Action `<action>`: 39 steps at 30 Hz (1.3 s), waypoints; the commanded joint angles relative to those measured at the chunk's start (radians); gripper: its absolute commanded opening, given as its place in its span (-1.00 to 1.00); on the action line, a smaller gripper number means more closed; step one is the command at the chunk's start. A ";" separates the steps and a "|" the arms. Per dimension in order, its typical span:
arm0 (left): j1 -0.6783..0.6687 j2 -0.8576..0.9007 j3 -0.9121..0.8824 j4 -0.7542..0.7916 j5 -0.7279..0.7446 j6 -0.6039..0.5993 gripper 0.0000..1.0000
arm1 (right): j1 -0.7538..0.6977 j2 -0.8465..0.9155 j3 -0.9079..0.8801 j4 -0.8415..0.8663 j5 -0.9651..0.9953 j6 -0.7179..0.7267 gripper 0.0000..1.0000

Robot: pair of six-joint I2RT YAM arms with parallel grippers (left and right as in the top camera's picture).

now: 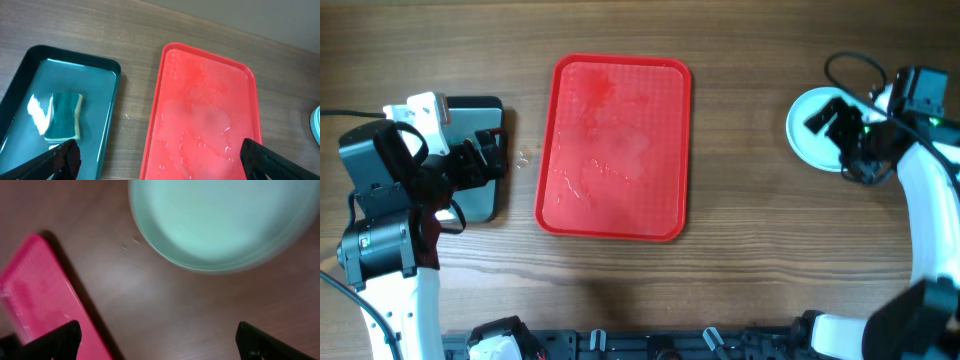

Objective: Clean dirty plates on tray and stack at the side

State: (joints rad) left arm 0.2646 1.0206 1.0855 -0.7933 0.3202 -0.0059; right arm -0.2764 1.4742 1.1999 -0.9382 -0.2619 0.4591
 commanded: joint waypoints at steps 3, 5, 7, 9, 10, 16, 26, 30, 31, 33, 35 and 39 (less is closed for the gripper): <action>-0.005 0.003 0.003 0.002 0.012 -0.002 1.00 | 0.001 -0.431 -0.048 -0.087 0.168 -0.053 0.99; -0.005 0.003 0.003 0.002 0.012 -0.002 1.00 | 0.010 -0.603 -0.109 -0.074 0.165 -0.053 0.99; -0.005 0.003 0.003 0.002 0.012 -0.002 1.00 | 0.016 -0.816 -0.206 -0.056 0.165 -0.044 0.99; -0.005 0.002 0.003 0.002 0.012 -0.002 1.00 | 0.016 -0.976 -0.283 -0.049 0.164 -0.036 0.99; -0.005 0.002 0.003 0.002 0.012 -0.002 1.00 | 0.015 -1.047 -0.312 -0.045 0.160 -0.035 1.00; -0.005 0.003 0.003 0.002 0.012 -0.002 1.00 | 0.015 -1.281 -0.349 -0.047 0.161 0.101 1.00; -0.005 0.002 0.003 0.002 0.012 -0.002 1.00 | 0.015 -1.313 -0.349 -0.233 0.161 0.309 1.00; -0.005 0.002 0.003 0.002 0.012 -0.002 1.00 | 0.015 -1.313 -0.349 -0.296 0.161 0.364 0.99; -0.005 0.002 0.003 0.002 0.012 -0.002 1.00 | 0.015 -1.313 -0.349 -0.304 0.161 0.369 0.99; -0.005 0.003 0.003 0.002 0.012 -0.002 1.00 | 0.015 -1.313 -0.349 -0.317 0.161 0.391 0.99; -0.005 0.002 0.003 0.002 0.012 -0.002 1.00 | 0.015 -1.313 -0.349 -0.321 0.161 0.410 1.00; -0.005 0.003 0.003 0.002 0.012 -0.002 1.00 | 0.015 -1.313 -0.349 -0.320 0.161 0.416 1.00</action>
State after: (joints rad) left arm 0.2638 1.0222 1.0855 -0.7933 0.3202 -0.0059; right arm -0.2642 0.1753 0.8566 -1.2583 -0.1219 0.8394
